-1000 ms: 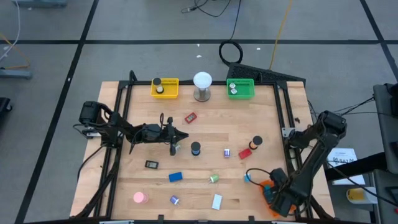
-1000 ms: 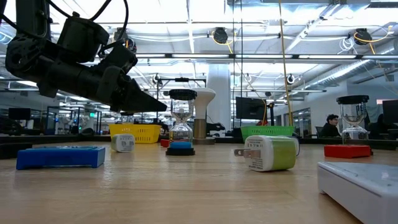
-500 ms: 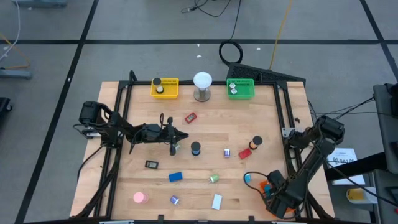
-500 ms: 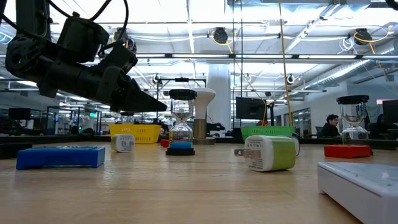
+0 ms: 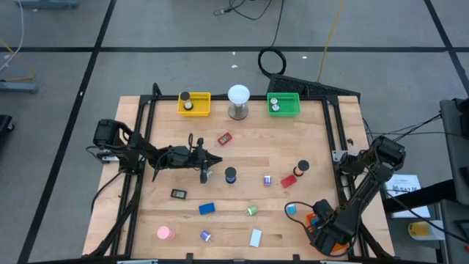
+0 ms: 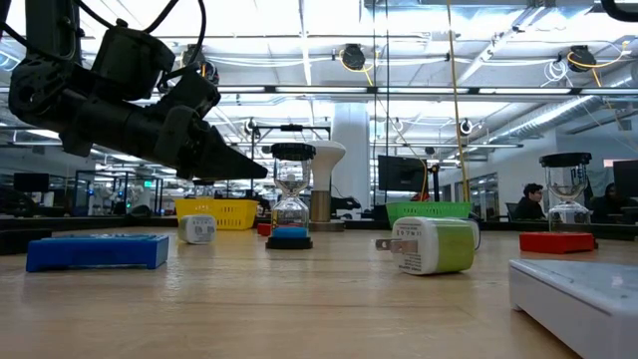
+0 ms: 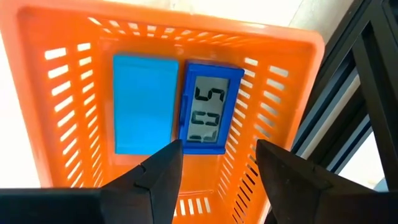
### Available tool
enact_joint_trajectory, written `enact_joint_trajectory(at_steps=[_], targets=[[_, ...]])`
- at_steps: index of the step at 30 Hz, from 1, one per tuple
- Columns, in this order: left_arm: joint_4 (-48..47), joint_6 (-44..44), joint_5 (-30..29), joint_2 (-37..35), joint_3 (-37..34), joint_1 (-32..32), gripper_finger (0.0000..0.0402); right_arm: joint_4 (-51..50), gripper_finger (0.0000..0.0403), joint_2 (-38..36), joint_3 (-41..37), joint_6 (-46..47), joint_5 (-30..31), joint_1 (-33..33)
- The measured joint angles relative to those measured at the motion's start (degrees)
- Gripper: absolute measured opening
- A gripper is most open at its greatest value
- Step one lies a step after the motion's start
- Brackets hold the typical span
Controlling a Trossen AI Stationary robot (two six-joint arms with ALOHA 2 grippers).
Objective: Pick & Place Office items
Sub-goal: Put the black digital timer into the orange bin
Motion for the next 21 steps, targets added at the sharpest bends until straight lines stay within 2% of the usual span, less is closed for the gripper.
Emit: enact_joint_trajectory(at_steps=[4, 7, 15, 18, 21], targets=[[0.0, 0.0, 0.0, 0.0, 0.0, 0.0, 0.0031, 0.0, 0.0188, 0.0, 0.0, -1.9, 0.0, 0.0], [0.0, 0.0, 0.0, 0.0, 0.0, 0.0, 0.0031, 0.5, 0.0164, 0.0, 0.0, -3.2, 0.2, 0.0], [0.0, 0.0, 0.0, 0.0, 0.0, 0.0, 0.0031, 5.2, 0.0046, 0.0, 0.0, -9.1, 0.6, 0.0], [0.0, 0.0, 0.0, 0.0, 0.0, 0.0, 0.0031, 6.8, 0.0008, 0.0, 0.0, -12.5, 4.7, 0.2], [0.0, 0.0, 0.0, 0.0, 0.0, 0.0, 0.0031, 7.4, 0.0011, -0.6, 0.0, -15.6, 9.5, 0.5]])
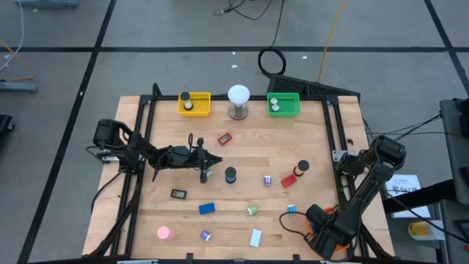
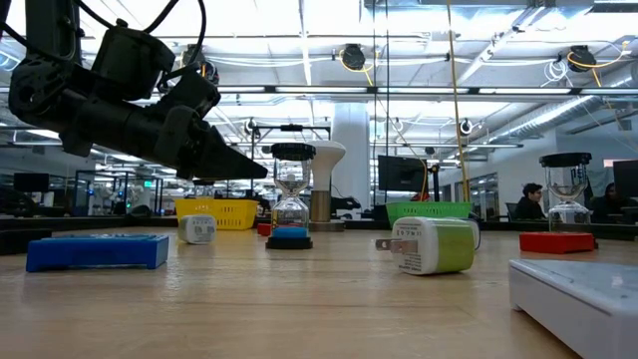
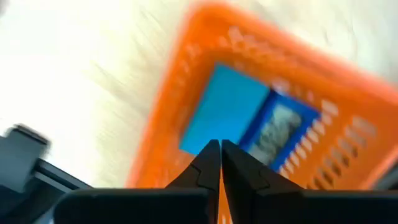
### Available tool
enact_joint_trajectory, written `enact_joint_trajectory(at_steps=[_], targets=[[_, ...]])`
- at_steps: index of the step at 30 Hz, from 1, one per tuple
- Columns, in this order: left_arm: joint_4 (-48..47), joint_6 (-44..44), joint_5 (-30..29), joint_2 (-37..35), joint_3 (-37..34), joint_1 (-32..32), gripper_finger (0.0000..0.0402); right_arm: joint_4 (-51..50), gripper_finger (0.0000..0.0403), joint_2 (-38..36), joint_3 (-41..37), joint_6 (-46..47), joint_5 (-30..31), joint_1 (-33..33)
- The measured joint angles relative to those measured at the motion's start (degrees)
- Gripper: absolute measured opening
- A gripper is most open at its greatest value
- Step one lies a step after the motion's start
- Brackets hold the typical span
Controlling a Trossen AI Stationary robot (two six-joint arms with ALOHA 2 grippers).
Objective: Pick & Place Office items
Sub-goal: Put the black digital timer into the orange bin
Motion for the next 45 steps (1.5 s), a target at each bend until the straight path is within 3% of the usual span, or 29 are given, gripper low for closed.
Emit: enact_joint_trajectory(at_steps=[9, 15, 19, 29, 33, 39, 45], targets=[[0.0, 0.0, 0.0, 0.0, 0.0, 0.0, 0.0031, 0.0, 0.0003, -5.1, 0.0, -13.1, 12.1, 0.1], [0.0, 0.0, 0.0, 0.0, 0.0, 0.0, 0.0031, 2.4, 0.0001, -10.1, 0.0, -33.2, 29.5, -1.8], [0.0, 0.0, 0.0, 0.0, 0.0, 0.0, 0.0031, 8.1, 0.0001, -12.4, -0.7, -49.3, 35.2, -5.4], [0.0, 0.0, 0.0, 0.0, 0.0, 0.0, 0.0031, 42.1, 0.0001, -20.0, -13.0, -88.9, 35.4, -19.4], [0.0, 0.0, 0.0, 0.0, 0.0, 0.0, 0.0031, 56.3, 0.0000, -24.5, -20.2, -99.3, 30.4, -25.9], [0.0, 0.0, 0.0, 0.0, 0.0, 0.0, 0.0031, 75.4, 0.0000, -28.8, -30.9, -105.1, 19.3, -37.3], [0.0, 0.0, 0.0, 0.0, 0.0, 0.0, 0.0031, 86.1, 0.0000, -29.4, -38.5, -106.2, 17.4, -44.9]])
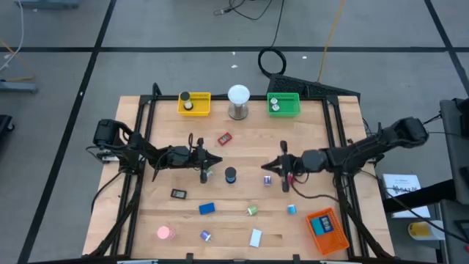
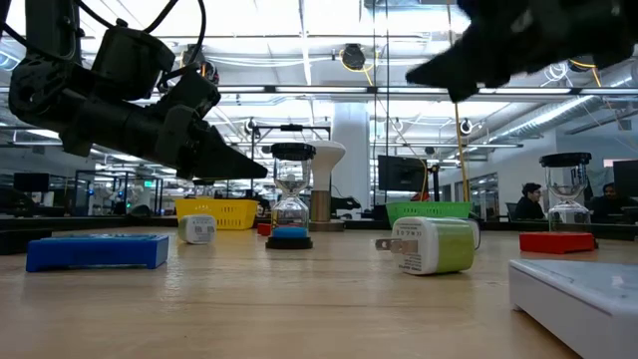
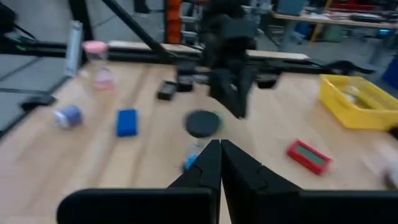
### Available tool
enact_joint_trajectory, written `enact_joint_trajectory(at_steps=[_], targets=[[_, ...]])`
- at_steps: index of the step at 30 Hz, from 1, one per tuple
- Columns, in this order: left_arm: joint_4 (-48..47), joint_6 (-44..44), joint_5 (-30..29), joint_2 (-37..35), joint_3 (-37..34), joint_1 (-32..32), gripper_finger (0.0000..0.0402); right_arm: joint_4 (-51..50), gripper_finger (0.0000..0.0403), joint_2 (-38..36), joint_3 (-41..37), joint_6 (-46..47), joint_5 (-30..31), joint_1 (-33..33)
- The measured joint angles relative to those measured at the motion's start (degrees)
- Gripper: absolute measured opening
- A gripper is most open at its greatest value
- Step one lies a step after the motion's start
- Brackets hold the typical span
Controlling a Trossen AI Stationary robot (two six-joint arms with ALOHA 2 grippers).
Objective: Pick & Place Office items
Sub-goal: Put the black digital timer into the orange bin
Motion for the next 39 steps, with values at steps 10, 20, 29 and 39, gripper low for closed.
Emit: enact_joint_trajectory(at_steps=[10, 20, 29, 39], targets=[[0.0, 0.0, 0.0, 0.0, 0.0, 0.0, 0.0031, 3.3, 0.0000, 0.0, -1.2, -5.1, -0.1, -4.5], [0.0, 0.0, 0.0, 0.0, 0.0, 0.0, 0.0031, 5.9, 0.0000, 0.0, -1.2, -7.3, -0.1, -4.7], [0.0, 0.0, 0.0, 0.0, 0.0, 0.0, 0.0031, 6.9, 0.0002, 0.0, -1.2, -5.2, 0.0, -4.7], [0.1, 0.0, 0.0, 0.0, 0.0, 0.0, 0.0031, 9.0, 0.0004, 0.0, -1.2, -10.9, 0.1, -4.7]])
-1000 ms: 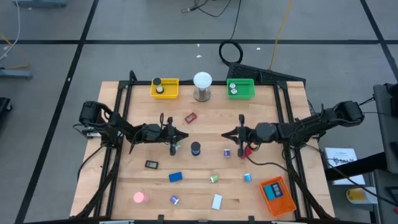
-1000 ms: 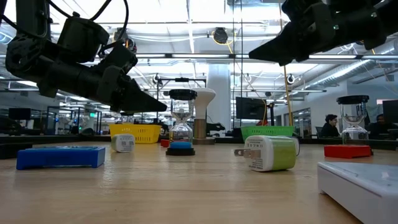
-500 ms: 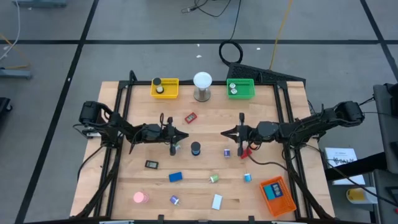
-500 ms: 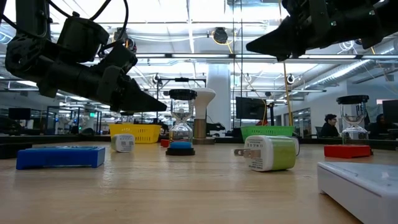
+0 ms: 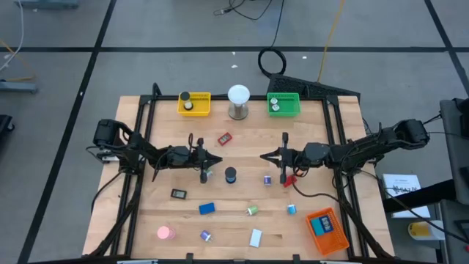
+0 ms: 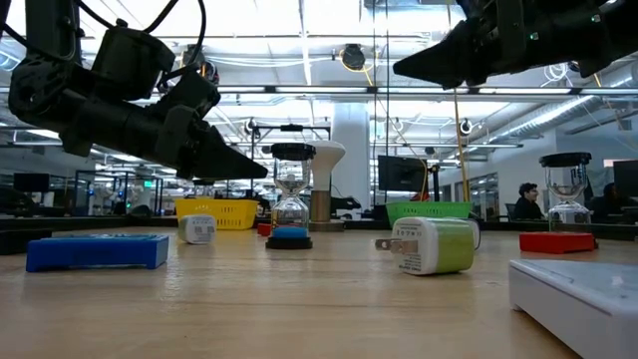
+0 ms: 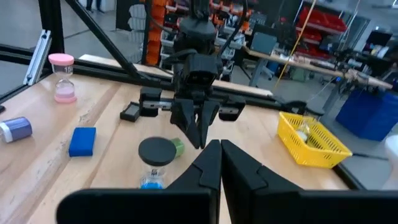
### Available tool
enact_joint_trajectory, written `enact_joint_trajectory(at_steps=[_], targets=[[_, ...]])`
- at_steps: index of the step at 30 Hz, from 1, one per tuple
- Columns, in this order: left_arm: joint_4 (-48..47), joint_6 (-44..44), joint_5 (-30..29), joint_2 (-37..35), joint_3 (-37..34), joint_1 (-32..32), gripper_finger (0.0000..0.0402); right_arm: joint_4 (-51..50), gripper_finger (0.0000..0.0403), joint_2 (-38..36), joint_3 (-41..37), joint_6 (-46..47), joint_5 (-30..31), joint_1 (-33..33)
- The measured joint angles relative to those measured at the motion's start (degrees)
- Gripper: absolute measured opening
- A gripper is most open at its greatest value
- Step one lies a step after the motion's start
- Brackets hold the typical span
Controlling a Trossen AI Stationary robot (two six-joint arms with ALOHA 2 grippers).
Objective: Pick & Place Office items
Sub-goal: Put the black digital timer into the orange bin
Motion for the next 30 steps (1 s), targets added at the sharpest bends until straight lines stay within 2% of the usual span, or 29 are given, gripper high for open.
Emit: enact_joint_trajectory(at_steps=[7, 13, 17, 20, 24, 30], targets=[[0.4, -1.2, 0.0, 0.0, 0.0, 0.0, 0.0031, 0.8, 0.0004, 0.0, 0.0, 1.6, 0.0, 0.0], [0.0, -13.9, 0.0, 0.0, 0.4, 0.0, 0.0031, 4.8, 0.0004, 2.7, 0.0, 14.0, -0.2, -1.3], [-0.6, -12.9, 2.7, 0.0, 1.0, 0.0, 0.0031, 0.9, 0.0002, 6.4, 1.3, 15.2, 0.3, -3.0], [-1.8, -12.2, 5.2, -2.5, 0.9, 0.0, 0.0030, -3.3, 0.0001, 6.5, 3.2, 16.5, 0.3, -3.7], [-10.0, -12.4, 4.0, -7.9, 0.9, 0.0, 0.0030, -4.6, 0.0001, 5.9, 4.2, 16.4, 0.3, -3.5], [-25.2, -12.3, -1.4, -18.7, 0.9, -1.4, 0.0030, -4.0, 0.0001, 5.9, 4.2, 16.4, 0.3, -3.3]])
